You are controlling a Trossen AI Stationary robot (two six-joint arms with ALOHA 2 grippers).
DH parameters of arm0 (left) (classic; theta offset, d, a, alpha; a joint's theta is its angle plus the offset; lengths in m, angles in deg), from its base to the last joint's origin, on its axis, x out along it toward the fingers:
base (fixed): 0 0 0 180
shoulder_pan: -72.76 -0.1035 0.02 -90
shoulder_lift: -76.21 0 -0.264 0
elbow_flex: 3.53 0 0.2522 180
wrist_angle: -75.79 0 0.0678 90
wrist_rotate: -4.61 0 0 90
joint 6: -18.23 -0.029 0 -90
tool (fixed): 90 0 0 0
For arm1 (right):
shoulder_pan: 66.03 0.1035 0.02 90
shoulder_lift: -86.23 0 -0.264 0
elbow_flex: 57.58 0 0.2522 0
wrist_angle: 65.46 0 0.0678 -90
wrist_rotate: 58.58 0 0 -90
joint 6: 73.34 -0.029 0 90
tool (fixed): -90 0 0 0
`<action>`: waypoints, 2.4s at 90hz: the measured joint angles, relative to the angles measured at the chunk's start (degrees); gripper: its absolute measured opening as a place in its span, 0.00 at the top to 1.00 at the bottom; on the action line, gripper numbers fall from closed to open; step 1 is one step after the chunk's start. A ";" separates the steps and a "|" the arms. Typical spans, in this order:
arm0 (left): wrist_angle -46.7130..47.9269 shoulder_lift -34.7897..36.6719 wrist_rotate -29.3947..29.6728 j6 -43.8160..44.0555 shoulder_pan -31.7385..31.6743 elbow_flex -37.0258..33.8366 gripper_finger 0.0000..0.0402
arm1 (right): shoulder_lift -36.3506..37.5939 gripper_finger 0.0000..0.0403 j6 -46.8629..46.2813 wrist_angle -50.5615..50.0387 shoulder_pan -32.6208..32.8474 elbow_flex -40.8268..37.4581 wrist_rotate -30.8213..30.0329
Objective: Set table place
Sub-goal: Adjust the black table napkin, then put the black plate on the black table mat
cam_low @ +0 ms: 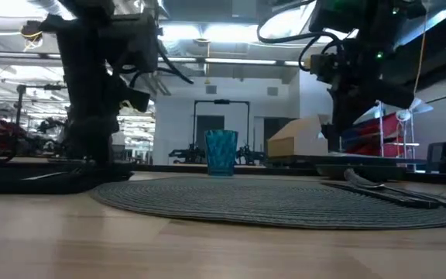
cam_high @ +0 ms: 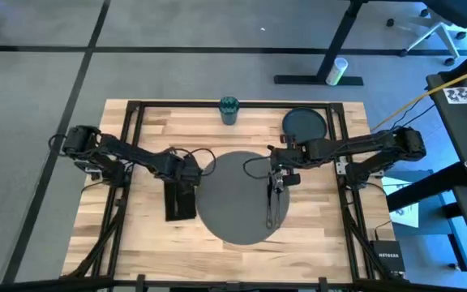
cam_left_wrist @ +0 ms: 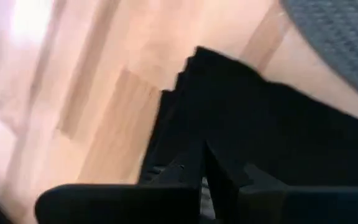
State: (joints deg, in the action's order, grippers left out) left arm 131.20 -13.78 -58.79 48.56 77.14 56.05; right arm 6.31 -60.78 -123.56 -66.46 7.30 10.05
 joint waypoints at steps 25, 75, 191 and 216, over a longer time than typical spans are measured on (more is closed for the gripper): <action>-5.30 -2.35 -0.32 -0.77 -1.13 -1.59 1.00 | 0.02 1.00 0.00 -0.38 0.02 0.00 1.03; -7.24 -1.10 -2.13 -3.03 -1.00 -1.17 1.00 | 0.02 1.00 0.12 0.65 0.02 -0.02 1.06; -6.22 10.27 0.28 -7.96 -1.15 2.41 1.00 | 0.02 0.75 3.11 5.59 -26.35 -9.23 7.41; -8.09 10.27 0.30 -8.12 -1.15 2.41 1.00 | 0.02 0.75 3.92 11.46 -27.89 -13.54 6.93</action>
State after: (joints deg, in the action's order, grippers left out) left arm 123.12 -3.52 -58.49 40.44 75.99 58.45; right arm 6.33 -56.86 -112.10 -94.35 -6.25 16.98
